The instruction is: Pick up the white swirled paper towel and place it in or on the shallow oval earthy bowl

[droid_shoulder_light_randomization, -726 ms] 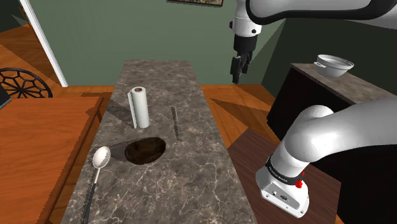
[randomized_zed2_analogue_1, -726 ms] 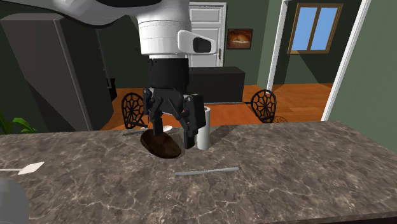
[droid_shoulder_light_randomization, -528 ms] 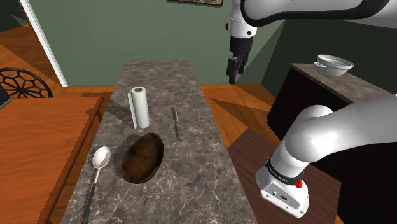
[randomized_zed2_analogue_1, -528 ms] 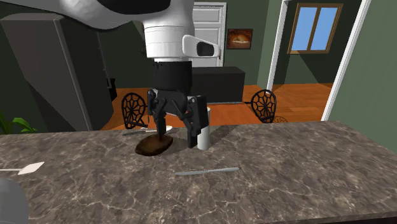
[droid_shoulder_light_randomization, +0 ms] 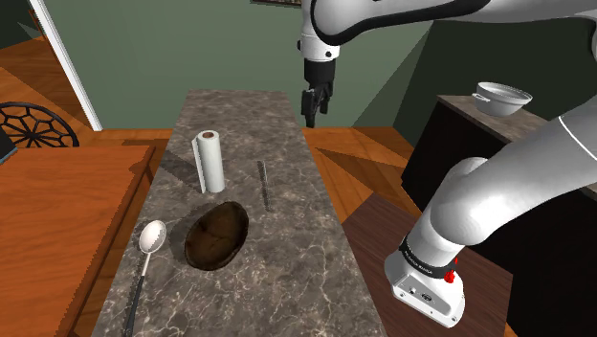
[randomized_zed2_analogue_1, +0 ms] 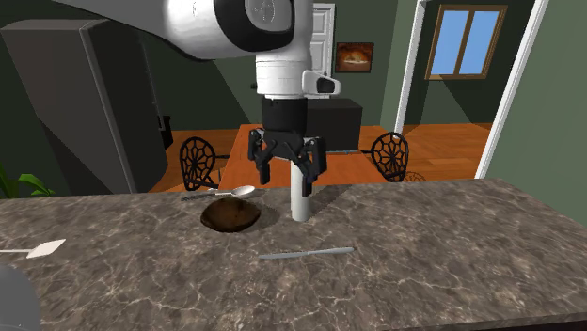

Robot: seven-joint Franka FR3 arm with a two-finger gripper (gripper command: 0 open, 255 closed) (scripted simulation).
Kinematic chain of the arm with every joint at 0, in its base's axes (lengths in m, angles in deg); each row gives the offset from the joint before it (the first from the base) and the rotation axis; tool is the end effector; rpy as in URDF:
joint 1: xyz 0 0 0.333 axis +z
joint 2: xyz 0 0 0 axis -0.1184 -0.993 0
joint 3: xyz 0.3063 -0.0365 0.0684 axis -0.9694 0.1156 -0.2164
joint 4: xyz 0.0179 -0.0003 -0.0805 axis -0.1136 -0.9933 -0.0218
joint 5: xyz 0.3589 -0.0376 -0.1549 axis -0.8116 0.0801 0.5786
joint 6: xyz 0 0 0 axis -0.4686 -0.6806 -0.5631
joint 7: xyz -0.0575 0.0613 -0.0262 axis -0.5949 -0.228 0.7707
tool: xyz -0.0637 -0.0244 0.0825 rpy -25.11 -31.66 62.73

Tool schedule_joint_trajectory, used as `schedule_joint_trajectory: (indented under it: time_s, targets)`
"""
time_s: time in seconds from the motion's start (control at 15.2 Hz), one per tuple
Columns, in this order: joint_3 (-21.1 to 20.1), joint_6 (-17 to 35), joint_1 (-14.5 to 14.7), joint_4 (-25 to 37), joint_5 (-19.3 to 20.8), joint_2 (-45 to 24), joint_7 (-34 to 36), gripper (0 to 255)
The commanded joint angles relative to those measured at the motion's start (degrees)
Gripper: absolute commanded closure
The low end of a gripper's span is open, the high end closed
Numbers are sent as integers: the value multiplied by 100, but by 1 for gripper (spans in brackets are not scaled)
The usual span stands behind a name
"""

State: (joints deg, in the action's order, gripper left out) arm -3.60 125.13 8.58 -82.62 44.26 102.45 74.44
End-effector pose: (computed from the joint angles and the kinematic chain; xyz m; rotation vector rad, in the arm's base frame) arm 0.4097 0.0479 0.5162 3.0406 0.4145 -0.1341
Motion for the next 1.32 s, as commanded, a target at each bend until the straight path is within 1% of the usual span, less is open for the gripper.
schedule_joint_trajectory:
  time_s: [0.0, 0.33, 0.66, 0.99, 1.25]
  targets:
    - [-71, 159, 66, 255, -57, -407, 1, 0]
    - [-241, 436, 208, 1007, -141, -1423, -12, 0]
    - [-409, 564, 356, 1908, -160, -2438, -17, 0]
    - [-565, 538, 531, 2981, -115, -3472, -13, 0]
    - [-675, 395, 708, 4000, -38, -4339, -11, 0]
